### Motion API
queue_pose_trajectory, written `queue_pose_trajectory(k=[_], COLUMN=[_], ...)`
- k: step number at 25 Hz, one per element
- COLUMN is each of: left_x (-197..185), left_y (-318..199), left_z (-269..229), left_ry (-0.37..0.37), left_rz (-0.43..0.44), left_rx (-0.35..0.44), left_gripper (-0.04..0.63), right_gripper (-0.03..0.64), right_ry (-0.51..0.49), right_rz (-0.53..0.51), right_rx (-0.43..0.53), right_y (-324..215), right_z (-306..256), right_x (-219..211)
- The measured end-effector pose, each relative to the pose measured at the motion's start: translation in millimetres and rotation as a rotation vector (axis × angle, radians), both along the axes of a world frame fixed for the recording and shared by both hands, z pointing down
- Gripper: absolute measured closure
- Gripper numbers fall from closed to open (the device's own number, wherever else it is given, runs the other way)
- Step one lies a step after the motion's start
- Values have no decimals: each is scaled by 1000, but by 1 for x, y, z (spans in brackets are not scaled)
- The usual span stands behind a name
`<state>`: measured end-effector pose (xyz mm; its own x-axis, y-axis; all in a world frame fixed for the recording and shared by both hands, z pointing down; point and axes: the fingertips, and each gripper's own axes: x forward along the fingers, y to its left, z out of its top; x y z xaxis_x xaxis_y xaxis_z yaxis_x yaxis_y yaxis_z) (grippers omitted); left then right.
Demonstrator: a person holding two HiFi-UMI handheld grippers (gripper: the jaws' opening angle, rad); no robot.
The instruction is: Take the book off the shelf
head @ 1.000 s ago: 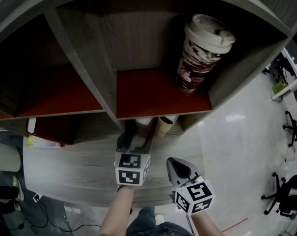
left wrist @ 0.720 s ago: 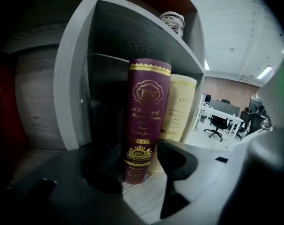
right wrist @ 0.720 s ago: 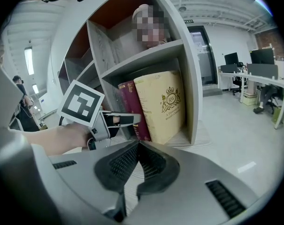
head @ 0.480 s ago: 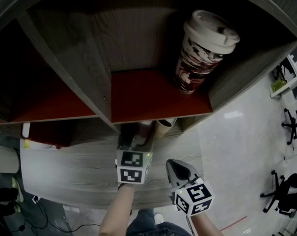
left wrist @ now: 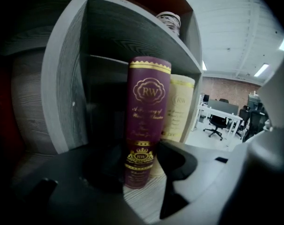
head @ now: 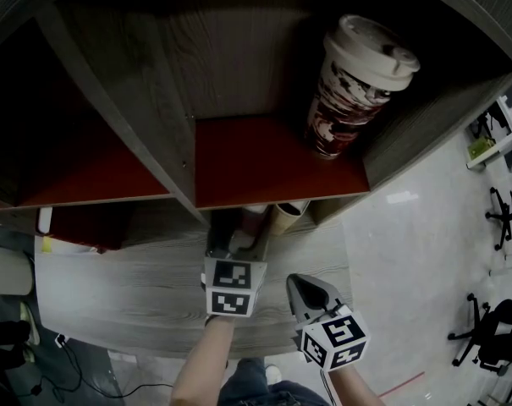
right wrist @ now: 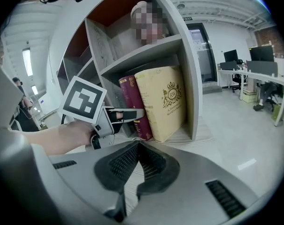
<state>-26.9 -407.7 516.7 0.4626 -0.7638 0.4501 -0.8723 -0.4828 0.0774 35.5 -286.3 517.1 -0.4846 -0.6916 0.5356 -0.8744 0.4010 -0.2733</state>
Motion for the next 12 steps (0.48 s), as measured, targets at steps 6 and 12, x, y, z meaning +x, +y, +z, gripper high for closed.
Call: queue_pose_trajectory(k=[6, 12], left_x=[-7, -15], left_y=[11, 30], left_z=[-5, -12], left_ry=[-16, -18], left_rz=[-21, -33], left_rx=[15, 24], left_gripper=[382, 385], right_gripper=[609, 609], right_ry=[0, -1], right_rz=[2, 0], right_rx=[11, 14], right_y=[4, 14], right_z=[-5, -6], right_x=[0, -4])
